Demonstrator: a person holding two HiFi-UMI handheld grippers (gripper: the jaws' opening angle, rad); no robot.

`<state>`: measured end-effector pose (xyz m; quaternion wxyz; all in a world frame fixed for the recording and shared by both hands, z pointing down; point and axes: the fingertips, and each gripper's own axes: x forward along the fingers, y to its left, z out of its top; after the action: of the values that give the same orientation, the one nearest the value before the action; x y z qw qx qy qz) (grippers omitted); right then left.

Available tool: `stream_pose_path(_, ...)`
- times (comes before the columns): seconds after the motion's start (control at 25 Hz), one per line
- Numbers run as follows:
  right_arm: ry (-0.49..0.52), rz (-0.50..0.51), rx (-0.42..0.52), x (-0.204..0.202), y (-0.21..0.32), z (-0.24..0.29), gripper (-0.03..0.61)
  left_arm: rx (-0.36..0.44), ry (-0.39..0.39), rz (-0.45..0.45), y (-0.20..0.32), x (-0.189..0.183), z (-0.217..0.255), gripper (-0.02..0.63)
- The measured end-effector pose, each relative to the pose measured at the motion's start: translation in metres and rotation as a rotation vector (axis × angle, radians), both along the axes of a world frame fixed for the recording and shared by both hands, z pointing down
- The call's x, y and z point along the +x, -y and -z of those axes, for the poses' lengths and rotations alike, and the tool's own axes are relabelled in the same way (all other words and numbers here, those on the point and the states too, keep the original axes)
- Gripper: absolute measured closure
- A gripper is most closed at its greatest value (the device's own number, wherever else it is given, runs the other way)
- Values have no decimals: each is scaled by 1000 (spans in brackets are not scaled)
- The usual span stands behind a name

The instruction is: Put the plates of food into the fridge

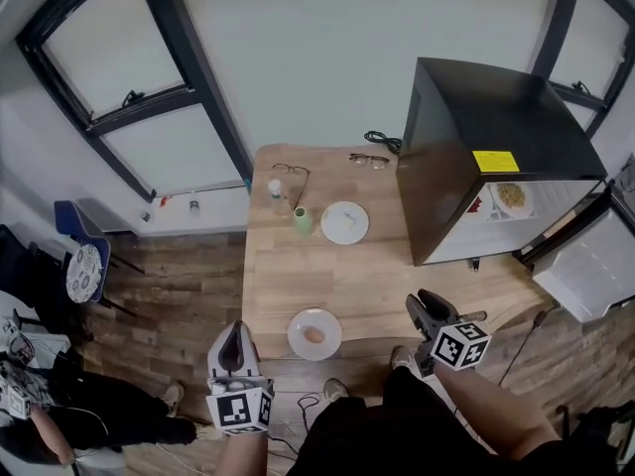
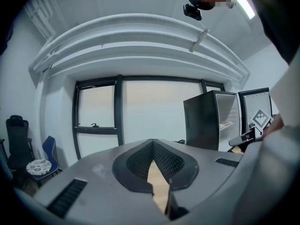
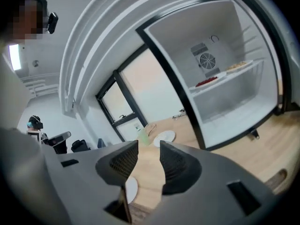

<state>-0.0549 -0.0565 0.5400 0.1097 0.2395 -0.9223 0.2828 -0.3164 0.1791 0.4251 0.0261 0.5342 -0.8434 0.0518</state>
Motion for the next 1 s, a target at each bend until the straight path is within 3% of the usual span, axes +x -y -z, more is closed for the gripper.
stream_pose_path(0.48, -52, 93, -382, -54, -158, -132, 417, -68, 35, 0, -77, -28, -9, 611)
stream_pose_path(1.0, -33, -15, -714, -97, -184, -214, 407, -186, 29, -13, -106, -29, -46, 611)
